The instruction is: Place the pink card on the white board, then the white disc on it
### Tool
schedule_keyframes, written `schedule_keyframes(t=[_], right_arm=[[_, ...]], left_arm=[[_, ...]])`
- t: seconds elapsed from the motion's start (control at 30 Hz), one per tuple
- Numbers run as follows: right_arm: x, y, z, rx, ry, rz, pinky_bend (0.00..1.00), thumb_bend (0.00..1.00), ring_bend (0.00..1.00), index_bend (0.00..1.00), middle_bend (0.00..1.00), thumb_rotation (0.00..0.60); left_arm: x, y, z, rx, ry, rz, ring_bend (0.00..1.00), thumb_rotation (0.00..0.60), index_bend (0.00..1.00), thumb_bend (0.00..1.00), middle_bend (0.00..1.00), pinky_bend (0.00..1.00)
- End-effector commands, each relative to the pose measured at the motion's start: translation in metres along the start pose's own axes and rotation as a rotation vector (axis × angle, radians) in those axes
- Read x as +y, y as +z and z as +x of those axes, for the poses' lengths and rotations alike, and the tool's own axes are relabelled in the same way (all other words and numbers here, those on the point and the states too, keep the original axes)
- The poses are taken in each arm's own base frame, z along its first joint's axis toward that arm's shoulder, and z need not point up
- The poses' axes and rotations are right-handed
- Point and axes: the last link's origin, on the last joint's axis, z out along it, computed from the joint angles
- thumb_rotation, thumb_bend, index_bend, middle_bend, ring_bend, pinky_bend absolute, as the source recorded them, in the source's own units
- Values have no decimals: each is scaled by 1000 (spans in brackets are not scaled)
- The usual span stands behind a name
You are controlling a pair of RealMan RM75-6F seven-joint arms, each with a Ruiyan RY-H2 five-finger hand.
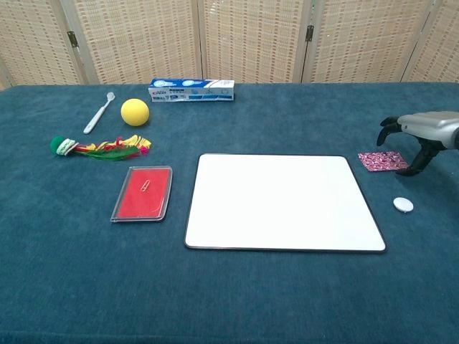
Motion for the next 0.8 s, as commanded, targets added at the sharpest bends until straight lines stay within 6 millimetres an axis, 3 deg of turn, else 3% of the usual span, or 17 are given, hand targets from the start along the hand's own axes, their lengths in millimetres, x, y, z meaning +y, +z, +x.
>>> schedule_keyframes(t=[0.03,0.2,0.5,0.8], right_arm=[[-3,3,1,-6,0,2,0,211,0,245,0,600],[-3,9,-1,-31,-7,-3,0,213,0,276,0,600],[-4,11,-3,-50,-21,-7,0,256,0,464,0,600],[-13,-19,30,65,22,68,0,279,0,480,0,600]], left_arm=[[-1,1,0,-8,-5,-15,0,600,85,166,0,190],[-5,3,0,-9,-8,1,0,600,85,166,0,190],[-6,2,2,3,-10,6,0,600,84,165,0,190],[-2,0,1,6,-7,-8,0,600,84,165,0,190]])
